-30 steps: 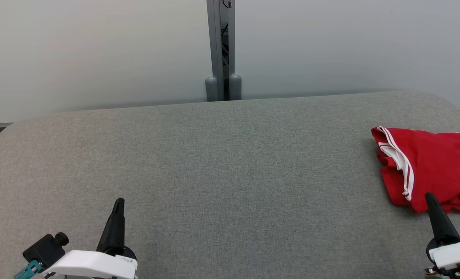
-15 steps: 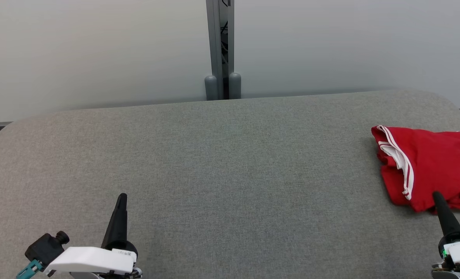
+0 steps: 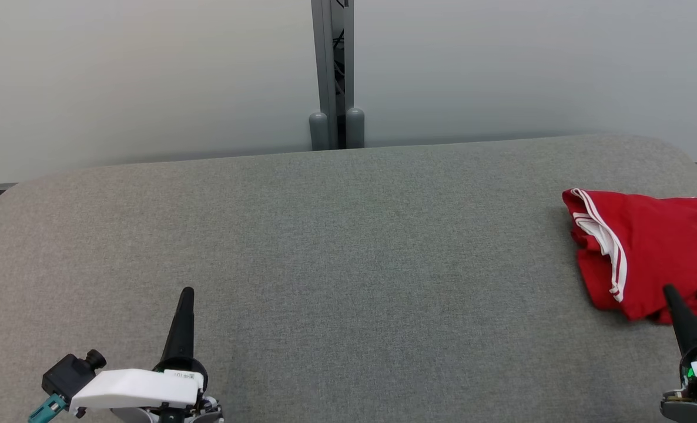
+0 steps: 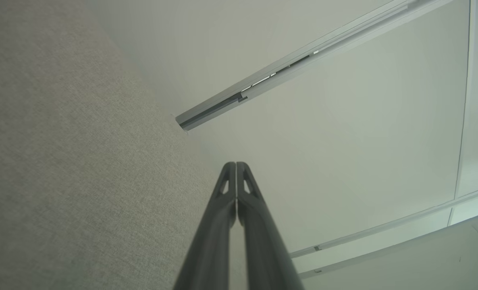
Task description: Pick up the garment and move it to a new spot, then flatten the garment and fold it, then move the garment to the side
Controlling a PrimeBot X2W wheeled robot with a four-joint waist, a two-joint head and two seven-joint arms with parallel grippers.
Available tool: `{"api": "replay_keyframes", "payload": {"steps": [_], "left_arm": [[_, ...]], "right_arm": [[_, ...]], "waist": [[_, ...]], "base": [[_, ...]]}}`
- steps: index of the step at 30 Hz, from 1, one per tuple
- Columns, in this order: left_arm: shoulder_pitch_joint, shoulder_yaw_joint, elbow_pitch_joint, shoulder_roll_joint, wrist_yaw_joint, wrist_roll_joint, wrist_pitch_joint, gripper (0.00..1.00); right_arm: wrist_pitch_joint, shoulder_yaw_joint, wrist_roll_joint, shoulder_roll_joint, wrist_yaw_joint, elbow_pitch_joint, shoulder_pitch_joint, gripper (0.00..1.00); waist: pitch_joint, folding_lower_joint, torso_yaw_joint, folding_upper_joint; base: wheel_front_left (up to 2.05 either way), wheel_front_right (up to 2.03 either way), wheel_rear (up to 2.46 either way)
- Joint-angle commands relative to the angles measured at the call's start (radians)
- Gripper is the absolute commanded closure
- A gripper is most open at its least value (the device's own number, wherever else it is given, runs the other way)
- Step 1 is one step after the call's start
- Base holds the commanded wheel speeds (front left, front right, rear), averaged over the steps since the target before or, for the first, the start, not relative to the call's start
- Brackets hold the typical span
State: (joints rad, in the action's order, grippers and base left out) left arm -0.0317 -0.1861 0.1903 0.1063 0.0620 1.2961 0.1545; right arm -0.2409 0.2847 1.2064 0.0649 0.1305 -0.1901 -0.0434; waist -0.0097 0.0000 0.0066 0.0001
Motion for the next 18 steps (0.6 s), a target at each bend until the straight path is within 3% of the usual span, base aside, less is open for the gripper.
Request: {"api": "replay_keyframes", "payload": {"steps": [1, 18], "left_arm": [[-0.033, 0.004, -0.005, 0.000, 0.012, 0.015, 0.003, 1.00], [-0.052, 0.004, 0.012, -0.022, 0.036, 0.146, 0.005, 1.00]], "right_arm": [[-0.008, 0.009, 0.021, 0.009, 0.000, 0.001, -0.023, 1.00], [-0.059, 0.051, 0.167, 0.009, 0.000, -0.034, -0.047, 1.00]], "waist": [[0.000, 0.0000, 0.000, -0.0001], [0.006, 0.0000, -0.002, -0.0001]], "base": [[0.00, 0.00, 0.00], [0.00, 0.00, 0.00]]}}
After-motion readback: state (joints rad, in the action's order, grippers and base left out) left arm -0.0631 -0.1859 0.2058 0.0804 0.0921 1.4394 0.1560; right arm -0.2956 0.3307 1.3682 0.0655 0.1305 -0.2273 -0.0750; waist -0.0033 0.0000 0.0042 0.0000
